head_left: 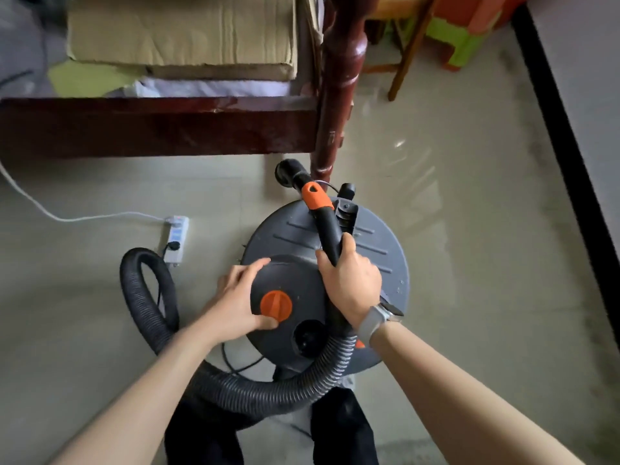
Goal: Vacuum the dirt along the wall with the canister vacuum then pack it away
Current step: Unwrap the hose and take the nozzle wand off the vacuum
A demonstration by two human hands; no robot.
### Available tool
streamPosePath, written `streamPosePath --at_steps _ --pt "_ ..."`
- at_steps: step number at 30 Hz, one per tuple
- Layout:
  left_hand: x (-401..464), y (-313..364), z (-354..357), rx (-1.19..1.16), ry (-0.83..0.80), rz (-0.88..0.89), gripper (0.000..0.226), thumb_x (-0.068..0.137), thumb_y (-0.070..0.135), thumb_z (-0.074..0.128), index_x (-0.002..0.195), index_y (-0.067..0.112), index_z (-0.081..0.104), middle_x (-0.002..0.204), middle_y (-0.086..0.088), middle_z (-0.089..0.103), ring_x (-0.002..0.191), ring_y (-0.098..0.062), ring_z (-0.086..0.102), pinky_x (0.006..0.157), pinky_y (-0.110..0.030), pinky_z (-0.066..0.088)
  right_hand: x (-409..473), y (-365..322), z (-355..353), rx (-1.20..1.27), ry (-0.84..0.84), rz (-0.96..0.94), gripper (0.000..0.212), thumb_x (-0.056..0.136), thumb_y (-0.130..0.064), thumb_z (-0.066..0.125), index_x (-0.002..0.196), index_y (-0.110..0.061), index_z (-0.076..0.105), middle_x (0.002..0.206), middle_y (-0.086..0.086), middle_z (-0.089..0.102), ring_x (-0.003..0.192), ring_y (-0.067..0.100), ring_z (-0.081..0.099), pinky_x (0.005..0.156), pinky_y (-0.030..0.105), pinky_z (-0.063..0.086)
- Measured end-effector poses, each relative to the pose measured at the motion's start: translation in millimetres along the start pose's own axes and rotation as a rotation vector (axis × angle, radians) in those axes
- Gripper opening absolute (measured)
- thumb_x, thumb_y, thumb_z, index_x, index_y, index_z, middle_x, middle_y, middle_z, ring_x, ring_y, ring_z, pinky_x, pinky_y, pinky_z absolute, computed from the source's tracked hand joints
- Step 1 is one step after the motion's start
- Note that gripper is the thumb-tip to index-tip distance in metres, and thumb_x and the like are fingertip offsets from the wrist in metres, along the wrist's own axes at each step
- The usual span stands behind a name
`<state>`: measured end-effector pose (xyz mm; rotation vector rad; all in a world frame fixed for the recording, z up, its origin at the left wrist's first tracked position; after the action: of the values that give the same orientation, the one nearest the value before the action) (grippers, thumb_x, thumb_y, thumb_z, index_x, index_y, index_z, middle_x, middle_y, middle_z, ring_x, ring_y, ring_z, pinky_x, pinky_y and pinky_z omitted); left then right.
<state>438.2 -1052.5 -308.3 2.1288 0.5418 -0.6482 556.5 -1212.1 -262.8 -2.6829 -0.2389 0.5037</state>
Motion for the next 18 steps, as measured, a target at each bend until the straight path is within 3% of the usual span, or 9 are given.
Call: streamPosePath --at_steps 5,9,18 --pt "-5.6 6.4 2.6 -0.057 0.054 -0.049 0.105 0.064 0.03 0.084 0.141 0.046 0.015 0.134 0.008 0.022 0.132 -0.022 0.022 0.107 -0.046 0.03 4.4 -4.3 0.2 -0.021 -0.063 -0.062 0.036 0.092 -0.045 0.047 0.105 -0.012 0.043 0.095 0.015 0.065 0.087 0.038 0.06 0.073 0.04 0.039" --pt "-10.3 -2.0 6.1 -0.088 0.111 -0.089 0.104 0.063 0.033 0.084 0.14 0.048 0.016 0.135 0.006 0.022 0.132 -0.025 0.022 0.105 -0.048 0.031 12.5 -13.6 0.4 -0.082 -0.086 -0.137 0.032 0.092 -0.046 0.046 0.098 -0.015 0.039 0.092 0.014 0.066 0.085 0.039 0.06 0.07 0.039 0.035" --pt "-41.1 -27.7 12.6 -0.206 0.392 -0.163 0.1 0.059 0.043 0.08 0.14 0.04 0.021 0.134 -0.001 0.032 0.124 -0.026 0.032 0.095 -0.039 0.036 22.9 -67.0 19.0 -0.219 -0.183 -0.387 0.041 0.093 -0.045 0.046 0.118 -0.013 0.043 0.096 0.015 0.066 0.088 0.039 0.06 0.07 0.04 0.034"
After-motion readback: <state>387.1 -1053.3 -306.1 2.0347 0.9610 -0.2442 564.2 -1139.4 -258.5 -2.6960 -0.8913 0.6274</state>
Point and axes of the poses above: each hand's wrist, its own x-axis towards the middle knuckle, its own z-axis out of the palm, y = z × x, the point moved 6 cm from there along x, towards the middle knuckle
